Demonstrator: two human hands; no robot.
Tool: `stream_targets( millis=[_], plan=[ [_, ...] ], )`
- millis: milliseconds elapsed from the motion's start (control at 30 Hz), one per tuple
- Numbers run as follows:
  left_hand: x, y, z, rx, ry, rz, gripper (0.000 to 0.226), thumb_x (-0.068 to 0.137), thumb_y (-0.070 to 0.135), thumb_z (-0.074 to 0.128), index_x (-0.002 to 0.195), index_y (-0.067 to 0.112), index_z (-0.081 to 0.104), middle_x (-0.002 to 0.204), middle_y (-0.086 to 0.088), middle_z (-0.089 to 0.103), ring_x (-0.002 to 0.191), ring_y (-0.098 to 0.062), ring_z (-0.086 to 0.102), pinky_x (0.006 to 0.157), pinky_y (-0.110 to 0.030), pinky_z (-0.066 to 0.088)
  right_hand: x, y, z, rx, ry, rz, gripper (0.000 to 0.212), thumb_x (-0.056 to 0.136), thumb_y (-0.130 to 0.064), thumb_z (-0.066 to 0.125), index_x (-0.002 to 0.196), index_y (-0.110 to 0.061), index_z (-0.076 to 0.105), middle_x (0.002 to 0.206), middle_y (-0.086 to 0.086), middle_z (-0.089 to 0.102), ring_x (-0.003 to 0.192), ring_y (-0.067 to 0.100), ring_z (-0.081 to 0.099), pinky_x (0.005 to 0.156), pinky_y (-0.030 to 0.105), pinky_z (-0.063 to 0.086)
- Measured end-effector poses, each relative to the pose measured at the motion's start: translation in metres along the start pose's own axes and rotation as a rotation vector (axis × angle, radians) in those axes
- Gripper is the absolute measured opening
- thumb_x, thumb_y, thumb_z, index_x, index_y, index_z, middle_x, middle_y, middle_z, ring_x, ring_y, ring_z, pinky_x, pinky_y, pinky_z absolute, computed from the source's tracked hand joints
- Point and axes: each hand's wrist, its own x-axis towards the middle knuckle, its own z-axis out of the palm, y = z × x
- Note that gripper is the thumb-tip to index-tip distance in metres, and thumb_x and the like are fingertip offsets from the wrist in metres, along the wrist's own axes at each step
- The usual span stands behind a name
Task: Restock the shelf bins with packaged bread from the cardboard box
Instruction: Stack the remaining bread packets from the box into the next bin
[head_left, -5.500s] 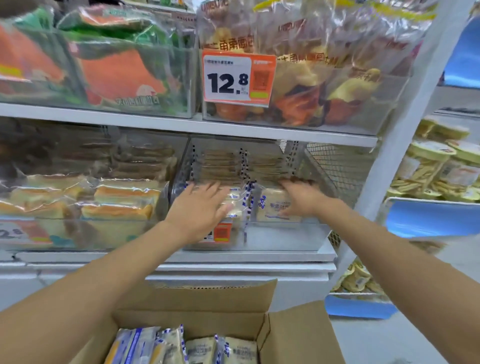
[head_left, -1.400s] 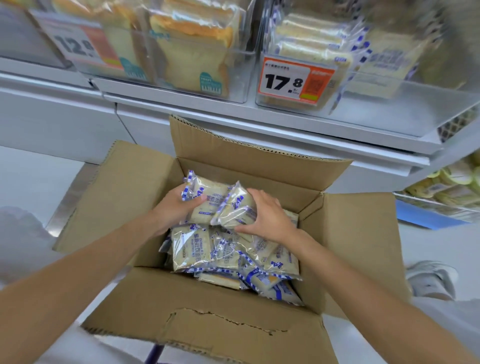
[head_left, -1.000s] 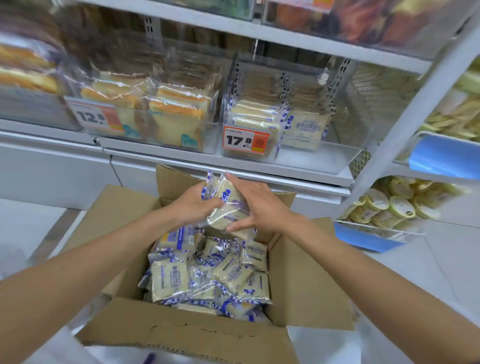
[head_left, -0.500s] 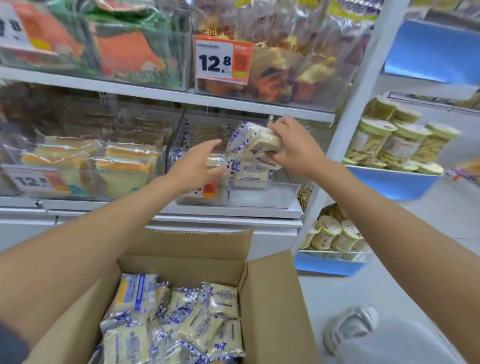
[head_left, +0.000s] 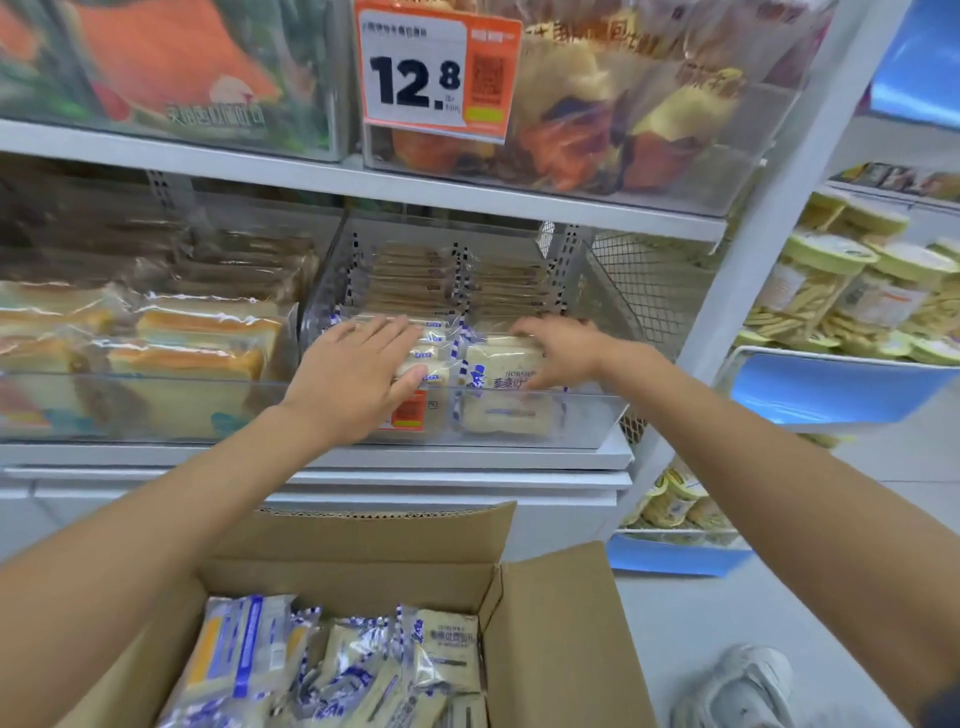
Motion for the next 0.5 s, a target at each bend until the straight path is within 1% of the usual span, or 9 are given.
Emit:
stream_targets(
  millis=[67,133,167,233,300,333,367,400,500],
  plan=[
    [0.001,0.0,0.002,-0.012,0.016,-0.003,0.076,0.094,0.058,0.005,0.147,0.018,0.04,0.151,-0.004,0.043,0.14,-0.02,0.04,0.112,-0.04,0.03,-0.002,-0.002,0.0,0.029,0.081,-0.026,0.068,0.077,-0.041,0.076,0.136,-0.029,0.043,0.132,0.002,0.051,0.124,0.023,0.046,0.11,0.051,0.025],
    [0.0,0.0,0.002,-0.016,0.027,-0.003,0.075,0.094,0.058,0.006,0.147,0.018,0.041,0.151,-0.004,0.044,0.139,-0.021,0.041,0.111,-0.041,0.031,-0.005,-0.006,0.004,0.007,0.194,-0.051,0.065,0.077,-0.039,0.075,0.133,-0.028,0.044,0.127,0.004,0.048,0.122,0.025,0.044,0.108,0.048,0.028],
    [0.0,0.0,0.002,-0.017,0.035,-0.002,0.075,0.094,0.058,0.006,0.147,0.017,0.042,0.15,-0.004,0.045,0.139,-0.021,0.041,0.111,-0.041,0.031,-0.006,-0.006,0.006,-0.015,0.229,-0.06,0.067,0.075,-0.041,0.075,0.132,-0.028,0.042,0.128,0.005,0.044,0.124,0.027,0.041,0.108,0.048,0.029],
    [-0.001,0.001,0.001,-0.015,0.051,0.0,0.074,0.095,0.057,0.007,0.146,0.017,0.042,0.15,-0.005,0.046,0.138,-0.021,0.042,0.111,-0.041,0.032,-0.005,-0.005,0.009,-0.002,0.197,-0.032,0.081,0.071,-0.047,0.077,0.138,-0.031,0.034,0.142,0.008,0.034,0.133,0.031,0.031,0.111,0.052,0.024],
    [-0.001,0.001,0.001,-0.021,0.052,-0.001,0.074,0.095,0.057,0.008,0.145,0.016,0.044,0.149,-0.005,0.047,0.138,-0.022,0.043,0.11,-0.041,0.032,-0.001,-0.004,0.006,0.017,0.087,0.02,0.104,0.07,-0.054,0.077,0.15,-0.037,0.014,0.158,0.009,0.015,0.145,0.034,0.016,0.116,0.059,0.013],
    [-0.001,0.001,0.0,-0.029,0.053,-0.004,0.074,0.095,0.057,0.008,0.145,0.016,0.044,0.149,-0.005,0.047,0.138,-0.022,0.043,0.11,-0.041,0.032,0.001,-0.004,0.003,-0.027,0.052,0.023,0.11,0.07,-0.057,0.076,0.152,-0.04,0.005,0.161,0.009,0.01,0.147,0.034,0.011,0.116,0.06,0.011],
    [-0.001,0.001,0.0,-0.035,0.055,-0.008,0.074,0.095,0.057,0.008,0.145,0.017,0.044,0.149,-0.005,0.047,0.138,-0.022,0.042,0.111,-0.041,0.032,0.004,-0.006,0.002,-0.088,0.04,0.011,0.111,0.071,-0.059,0.075,0.152,-0.042,0.001,0.162,0.009,0.01,0.148,0.033,0.012,0.115,0.061,0.012],
    [-0.001,0.001,0.0,-0.036,0.052,-0.011,0.074,0.095,0.057,0.008,0.146,0.017,0.043,0.15,-0.004,0.046,0.139,-0.021,0.042,0.111,-0.041,0.031,0.005,-0.007,0.001,-0.135,0.047,-0.006,0.109,0.072,-0.06,0.074,0.152,-0.042,0.002,0.161,0.008,0.014,0.146,0.033,0.017,0.115,0.06,0.015],
    [-0.001,0.001,0.001,-0.029,0.053,-0.012,0.074,0.095,0.057,0.007,0.147,0.017,0.042,0.151,-0.004,0.044,0.139,-0.021,0.04,0.112,-0.04,0.03,0.005,-0.011,0.006,-0.166,0.133,-0.014,0.102,0.072,-0.059,0.073,0.151,-0.043,0.011,0.156,0.005,0.025,0.14,0.032,0.027,0.111,0.057,0.025]
  ],
)
